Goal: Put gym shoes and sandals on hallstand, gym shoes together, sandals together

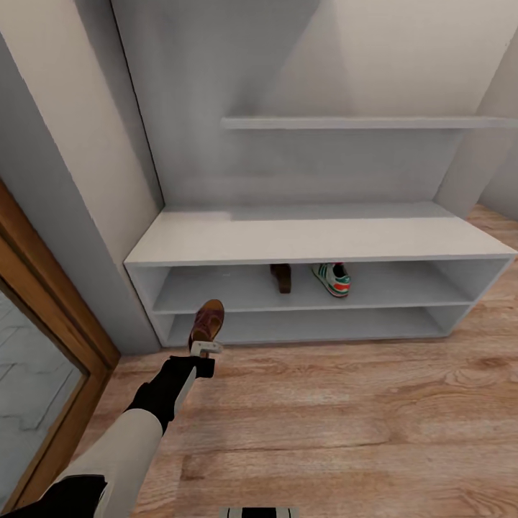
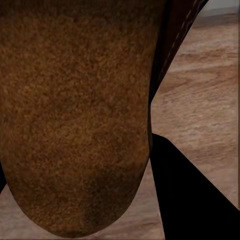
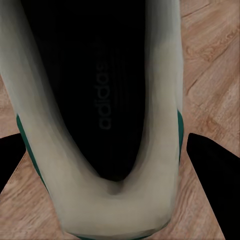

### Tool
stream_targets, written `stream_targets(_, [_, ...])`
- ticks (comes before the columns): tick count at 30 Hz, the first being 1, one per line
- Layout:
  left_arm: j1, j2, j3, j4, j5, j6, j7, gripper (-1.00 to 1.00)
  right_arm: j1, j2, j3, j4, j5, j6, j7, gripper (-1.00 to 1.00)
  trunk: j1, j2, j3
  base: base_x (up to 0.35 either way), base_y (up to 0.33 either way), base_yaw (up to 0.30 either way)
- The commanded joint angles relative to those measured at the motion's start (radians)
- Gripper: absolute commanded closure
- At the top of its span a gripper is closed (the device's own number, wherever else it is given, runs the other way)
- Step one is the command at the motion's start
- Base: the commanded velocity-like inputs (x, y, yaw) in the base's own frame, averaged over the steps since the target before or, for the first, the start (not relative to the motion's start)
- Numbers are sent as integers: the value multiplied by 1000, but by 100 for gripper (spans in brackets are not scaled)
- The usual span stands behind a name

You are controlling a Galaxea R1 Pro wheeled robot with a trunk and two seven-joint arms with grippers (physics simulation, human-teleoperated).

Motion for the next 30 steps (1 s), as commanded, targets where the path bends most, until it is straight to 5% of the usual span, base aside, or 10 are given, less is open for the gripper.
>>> stream_targets(1, [0,-1,6,-2,-10,5,-4,100,0,0,-2,0,10,-2,6,100,0,0,-1,265,-168,0])
stream_targets(30, [0,4,4,-2,-11,5,-3,100,0,0,-2,1,11,-3,6,100,0,0,-1,271,-207,0])
